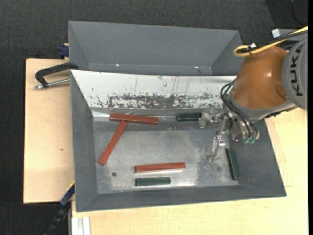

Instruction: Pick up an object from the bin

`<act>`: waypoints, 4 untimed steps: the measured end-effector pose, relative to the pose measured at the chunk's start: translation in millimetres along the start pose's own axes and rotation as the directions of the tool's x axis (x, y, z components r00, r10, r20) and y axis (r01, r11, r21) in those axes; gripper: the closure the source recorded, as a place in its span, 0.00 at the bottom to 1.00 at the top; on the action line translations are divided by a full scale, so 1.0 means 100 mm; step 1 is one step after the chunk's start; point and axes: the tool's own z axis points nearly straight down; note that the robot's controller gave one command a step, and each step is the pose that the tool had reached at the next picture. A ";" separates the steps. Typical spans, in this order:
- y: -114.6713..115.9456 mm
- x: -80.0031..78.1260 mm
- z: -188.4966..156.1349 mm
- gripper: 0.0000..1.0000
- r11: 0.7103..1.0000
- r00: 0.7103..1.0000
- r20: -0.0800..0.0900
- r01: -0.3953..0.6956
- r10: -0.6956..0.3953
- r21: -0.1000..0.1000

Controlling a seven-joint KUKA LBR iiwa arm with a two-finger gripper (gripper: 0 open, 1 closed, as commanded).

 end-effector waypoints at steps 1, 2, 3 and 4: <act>0.23 0.06 0.38 0.00 0.992 0.992 -0.010 0.129 -0.129 -0.004; 0.51 0.39 0.76 1.00 0.978 0.978 -0.007 0.209 -0.209 -0.004; 0.51 0.39 0.76 0.00 0.978 0.978 -0.007 0.209 -0.209 -0.004; 0.51 0.39 0.76 0.00 0.978 0.978 -0.007 0.209 -0.209 -0.004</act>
Offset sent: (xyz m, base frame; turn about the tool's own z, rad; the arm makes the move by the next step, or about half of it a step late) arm -0.0413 0.0476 -0.0773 -0.2096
